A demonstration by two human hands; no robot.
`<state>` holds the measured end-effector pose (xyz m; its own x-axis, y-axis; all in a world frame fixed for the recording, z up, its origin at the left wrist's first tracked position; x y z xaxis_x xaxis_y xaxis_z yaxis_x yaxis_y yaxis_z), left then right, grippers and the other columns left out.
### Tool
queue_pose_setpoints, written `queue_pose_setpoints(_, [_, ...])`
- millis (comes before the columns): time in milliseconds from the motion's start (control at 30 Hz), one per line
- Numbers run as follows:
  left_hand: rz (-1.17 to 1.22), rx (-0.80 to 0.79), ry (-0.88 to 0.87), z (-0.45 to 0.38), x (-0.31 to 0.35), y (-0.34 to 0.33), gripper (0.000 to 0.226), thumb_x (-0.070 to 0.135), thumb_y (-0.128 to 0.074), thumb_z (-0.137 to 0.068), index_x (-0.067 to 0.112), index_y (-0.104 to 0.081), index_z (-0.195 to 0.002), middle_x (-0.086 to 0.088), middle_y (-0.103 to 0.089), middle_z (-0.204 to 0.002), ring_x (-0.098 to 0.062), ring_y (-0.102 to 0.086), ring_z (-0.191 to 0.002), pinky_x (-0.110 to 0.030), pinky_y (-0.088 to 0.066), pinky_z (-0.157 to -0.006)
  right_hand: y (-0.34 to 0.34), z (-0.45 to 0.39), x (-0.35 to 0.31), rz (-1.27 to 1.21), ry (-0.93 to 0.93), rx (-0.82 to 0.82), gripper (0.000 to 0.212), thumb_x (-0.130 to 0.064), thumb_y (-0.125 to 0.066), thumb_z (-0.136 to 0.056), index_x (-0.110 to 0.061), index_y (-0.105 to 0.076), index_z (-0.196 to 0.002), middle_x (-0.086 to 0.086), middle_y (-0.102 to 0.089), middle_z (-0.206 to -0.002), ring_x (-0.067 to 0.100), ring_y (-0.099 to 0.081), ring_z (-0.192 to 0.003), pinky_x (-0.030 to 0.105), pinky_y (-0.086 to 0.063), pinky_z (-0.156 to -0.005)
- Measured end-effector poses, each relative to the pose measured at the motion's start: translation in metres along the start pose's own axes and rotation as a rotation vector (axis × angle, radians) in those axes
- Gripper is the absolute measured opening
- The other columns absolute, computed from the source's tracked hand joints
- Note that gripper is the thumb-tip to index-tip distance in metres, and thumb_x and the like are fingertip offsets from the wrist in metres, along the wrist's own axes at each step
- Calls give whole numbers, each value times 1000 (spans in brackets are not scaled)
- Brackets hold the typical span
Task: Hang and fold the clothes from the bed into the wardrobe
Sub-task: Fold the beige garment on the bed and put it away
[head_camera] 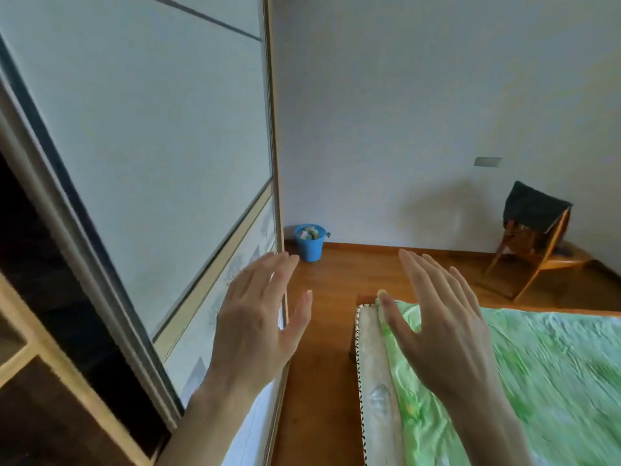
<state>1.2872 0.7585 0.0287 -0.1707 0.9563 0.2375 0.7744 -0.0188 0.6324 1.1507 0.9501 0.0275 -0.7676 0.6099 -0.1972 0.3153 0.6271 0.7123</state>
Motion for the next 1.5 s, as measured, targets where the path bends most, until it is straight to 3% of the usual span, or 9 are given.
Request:
queue_pose_setpoints(233, [-5,-29,-1,-63,-14,-78,52,48,-48,-106,16,-57,-145,-1,-60,-146,-17,-53,-138,-48,-53,-108,-44,-60,46,25,22,-20,65,-56,-45,-104,-17,-44,-156,2,-49,-157,18,-40,-150,45,-32,-124])
queue_pose_setpoints(467, [27,-14,-22,-113,-21,-127,49,43,-47,-107,12,-59,-143,-2,-61,-144,-20,-54,-137,-38,-50,-110,-85,-114,73,17,3,-6,63,-55,-45,-105,-17,-46,-155,2,-50,-157,17,-40,-150,46,-33,-123])
queue_pose_setpoints(633, [74,-22,-16,-156,-54,-185,50,42,-47,-107,11,-59,-143,-2,-60,-146,-21,-53,-139,-44,-51,-110,-130,-153,107,8,-26,-18,61,-54,-46,-105,-16,-48,-153,1,-51,-156,16,-40,-150,45,-33,-124])
queue_pose_setpoints(800, [106,-15,-8,-209,-94,-250,53,46,-44,-106,12,-59,-144,-1,-60,-146,-19,-51,-140,-39,-48,-112,-184,-206,136,41,-47,-13,61,-55,-46,-104,-17,-50,-152,0,-54,-154,15,-43,-147,42,-33,-124])
queue_pose_setpoints(1133, [148,-37,-5,-323,-169,-363,51,45,-48,-105,17,-55,-146,-1,-59,-146,-20,-52,-138,-47,-51,-110,-271,-326,175,116,-81,19,59,-54,-48,-104,-18,-51,-151,-2,-55,-152,14,-42,-148,30,-21,-125])
queue_pose_setpoints(1500, [210,-85,-30,-413,-209,-459,53,51,-42,-107,17,-57,-144,-3,-62,-145,-19,-54,-138,-47,-54,-107,-362,-414,236,117,-182,16,59,-55,-47,-104,-21,-49,-152,-3,-52,-155,14,-40,-149,33,-21,-125])
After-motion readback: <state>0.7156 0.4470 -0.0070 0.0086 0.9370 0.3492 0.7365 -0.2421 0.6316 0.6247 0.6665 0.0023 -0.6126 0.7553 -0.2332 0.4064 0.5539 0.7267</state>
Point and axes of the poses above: each hand's wrist, its own z-axis away from the middle knuckle, its own y-axis out of the back of the hand, x = y × z, the point moved 7 cm from there along -z, towards the middle knuckle
